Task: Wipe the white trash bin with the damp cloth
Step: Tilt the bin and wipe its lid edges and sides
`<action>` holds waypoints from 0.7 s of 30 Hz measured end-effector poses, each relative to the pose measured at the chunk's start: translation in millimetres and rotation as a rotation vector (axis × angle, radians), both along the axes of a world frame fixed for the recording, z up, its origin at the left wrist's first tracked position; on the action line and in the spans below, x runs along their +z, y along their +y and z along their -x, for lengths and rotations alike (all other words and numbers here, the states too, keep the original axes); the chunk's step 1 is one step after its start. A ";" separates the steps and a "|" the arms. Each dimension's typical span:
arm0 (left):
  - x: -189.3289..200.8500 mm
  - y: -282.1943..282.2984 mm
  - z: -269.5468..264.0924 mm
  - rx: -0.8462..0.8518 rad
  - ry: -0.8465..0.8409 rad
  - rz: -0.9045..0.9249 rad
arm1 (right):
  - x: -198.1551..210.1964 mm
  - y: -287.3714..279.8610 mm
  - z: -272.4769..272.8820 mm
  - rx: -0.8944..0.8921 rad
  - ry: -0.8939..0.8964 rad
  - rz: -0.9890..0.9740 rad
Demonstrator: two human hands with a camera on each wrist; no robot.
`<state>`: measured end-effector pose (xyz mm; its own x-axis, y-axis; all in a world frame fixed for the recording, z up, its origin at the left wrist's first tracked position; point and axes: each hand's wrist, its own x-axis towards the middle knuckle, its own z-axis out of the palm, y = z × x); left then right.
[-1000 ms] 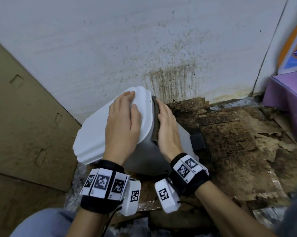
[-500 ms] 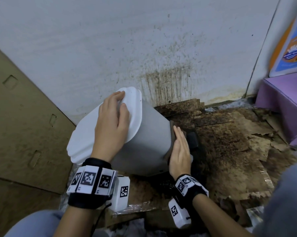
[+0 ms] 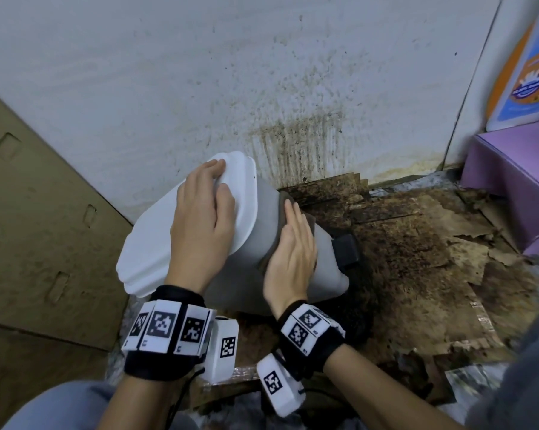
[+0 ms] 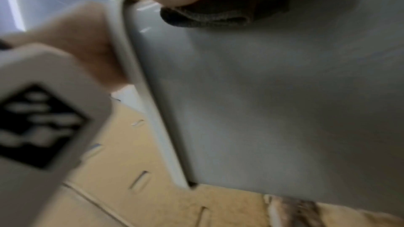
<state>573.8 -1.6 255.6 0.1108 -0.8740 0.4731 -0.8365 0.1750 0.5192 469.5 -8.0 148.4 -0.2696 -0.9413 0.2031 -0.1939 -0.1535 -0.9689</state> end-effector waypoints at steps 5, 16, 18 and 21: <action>-0.7 1.0 -4.5 -0.006 0.030 0.007 | 7.4 3.5 -3.9 0.050 0.082 0.112; 1.7 1.9 -12.3 -0.030 0.089 0.004 | -83.3 -2.9 57.4 0.066 0.168 0.118; 1.9 3.6 -14.4 -0.028 0.103 -0.001 | -88.1 -1.8 56.0 0.034 0.161 0.098; 1.8 3.2 -19.1 -0.015 0.110 0.001 | -81.6 -2.0 43.4 -0.035 0.152 0.088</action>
